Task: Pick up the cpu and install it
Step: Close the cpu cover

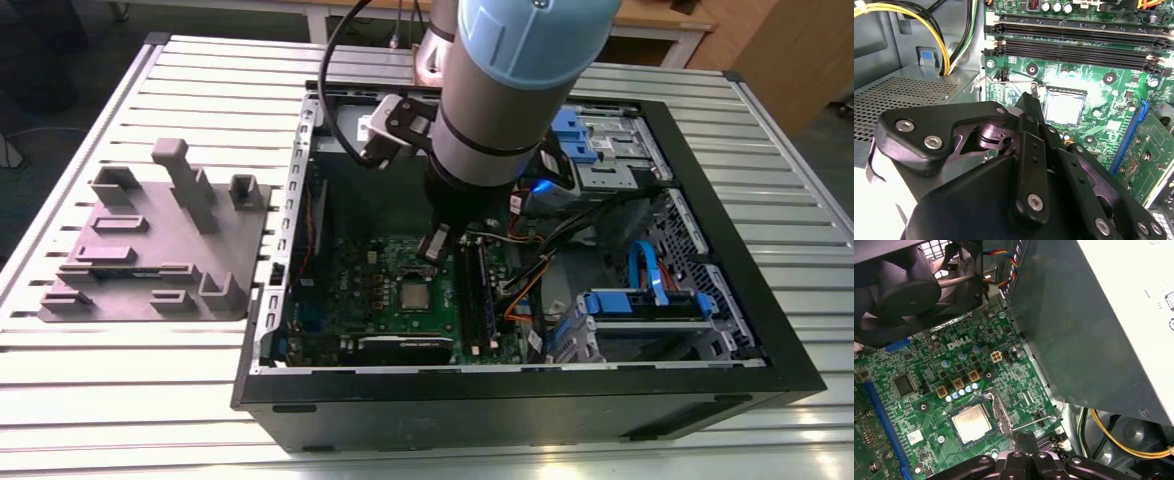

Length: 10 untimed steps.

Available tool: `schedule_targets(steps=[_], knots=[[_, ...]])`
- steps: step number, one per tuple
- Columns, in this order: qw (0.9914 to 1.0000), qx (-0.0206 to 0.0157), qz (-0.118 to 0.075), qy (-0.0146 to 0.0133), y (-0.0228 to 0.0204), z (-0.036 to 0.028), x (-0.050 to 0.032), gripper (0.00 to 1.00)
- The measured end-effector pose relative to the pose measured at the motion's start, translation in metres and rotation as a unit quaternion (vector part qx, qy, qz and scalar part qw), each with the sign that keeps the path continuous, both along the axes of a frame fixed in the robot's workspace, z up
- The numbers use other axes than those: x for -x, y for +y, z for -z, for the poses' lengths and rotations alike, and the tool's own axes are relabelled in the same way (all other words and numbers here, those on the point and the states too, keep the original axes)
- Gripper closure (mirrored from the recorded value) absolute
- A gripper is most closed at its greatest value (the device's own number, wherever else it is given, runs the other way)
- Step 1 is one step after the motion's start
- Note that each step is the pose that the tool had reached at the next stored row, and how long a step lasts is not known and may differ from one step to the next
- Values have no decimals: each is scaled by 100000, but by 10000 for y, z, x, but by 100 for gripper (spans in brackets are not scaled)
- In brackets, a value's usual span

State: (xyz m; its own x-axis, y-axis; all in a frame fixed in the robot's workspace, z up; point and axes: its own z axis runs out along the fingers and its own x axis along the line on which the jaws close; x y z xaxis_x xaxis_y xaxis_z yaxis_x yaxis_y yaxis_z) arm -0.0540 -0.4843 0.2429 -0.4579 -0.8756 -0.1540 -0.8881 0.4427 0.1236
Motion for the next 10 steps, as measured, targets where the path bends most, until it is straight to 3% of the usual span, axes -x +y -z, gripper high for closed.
schedule_targets(steps=[10], knots=[[100000,12,-3,-2,-15,0,0,90]])
